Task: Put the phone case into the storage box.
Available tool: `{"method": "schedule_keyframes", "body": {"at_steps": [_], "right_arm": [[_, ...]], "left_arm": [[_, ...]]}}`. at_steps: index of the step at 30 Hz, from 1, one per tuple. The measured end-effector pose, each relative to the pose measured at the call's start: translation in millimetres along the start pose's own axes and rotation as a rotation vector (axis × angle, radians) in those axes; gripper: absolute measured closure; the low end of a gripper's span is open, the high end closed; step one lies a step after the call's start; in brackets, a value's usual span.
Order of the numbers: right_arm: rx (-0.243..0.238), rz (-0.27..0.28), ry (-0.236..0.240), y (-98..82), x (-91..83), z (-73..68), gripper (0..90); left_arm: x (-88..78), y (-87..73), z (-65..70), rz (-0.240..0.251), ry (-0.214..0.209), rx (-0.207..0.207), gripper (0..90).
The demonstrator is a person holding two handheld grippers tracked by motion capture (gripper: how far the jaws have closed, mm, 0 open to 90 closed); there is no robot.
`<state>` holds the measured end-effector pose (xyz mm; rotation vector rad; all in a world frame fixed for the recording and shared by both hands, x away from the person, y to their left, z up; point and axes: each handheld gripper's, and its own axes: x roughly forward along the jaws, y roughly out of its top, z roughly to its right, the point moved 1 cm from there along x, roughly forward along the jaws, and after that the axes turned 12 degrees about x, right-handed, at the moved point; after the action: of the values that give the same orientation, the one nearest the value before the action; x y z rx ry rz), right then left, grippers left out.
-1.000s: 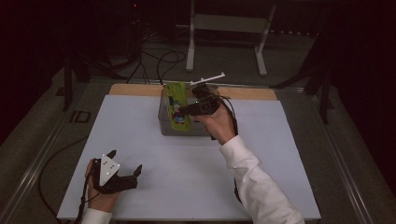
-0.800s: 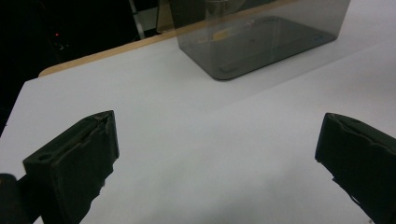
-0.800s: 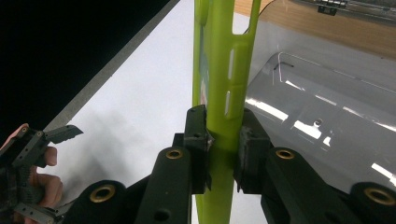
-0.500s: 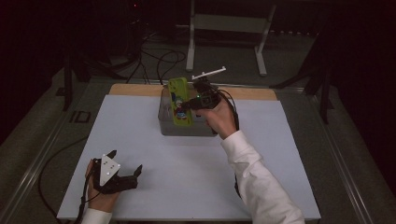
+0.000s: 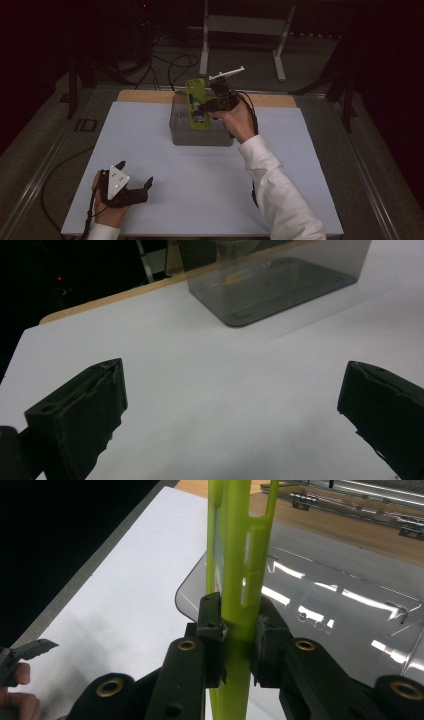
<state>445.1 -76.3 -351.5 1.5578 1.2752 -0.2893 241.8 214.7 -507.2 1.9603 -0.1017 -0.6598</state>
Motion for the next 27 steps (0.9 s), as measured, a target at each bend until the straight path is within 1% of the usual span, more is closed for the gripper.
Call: {"method": "schedule_keyframes", "body": {"at_steps": [9,23,26,27], "right_arm": [[0.015,-0.003,-0.022,4.8,2.4,6.5,78.0],[0.041,0.004,-0.052,14.0,-0.8,15.0,78.0],[0.042,0.004,-0.051,14.6,-1.2,16.0,78.0],[0.045,0.006,-0.062,16.2,-1.4,17.8,78.0]], "left_arm": [[-0.1,0.0,0.0,0.002,-0.001,-0.002,0.1],[0.3,-0.3,0.4,0.004,-0.004,-0.003,0.1],[0.5,-0.4,0.5,0.005,-0.004,-0.003,0.1],[0.6,-0.4,0.6,0.004,-0.004,-0.003,0.1]]}}
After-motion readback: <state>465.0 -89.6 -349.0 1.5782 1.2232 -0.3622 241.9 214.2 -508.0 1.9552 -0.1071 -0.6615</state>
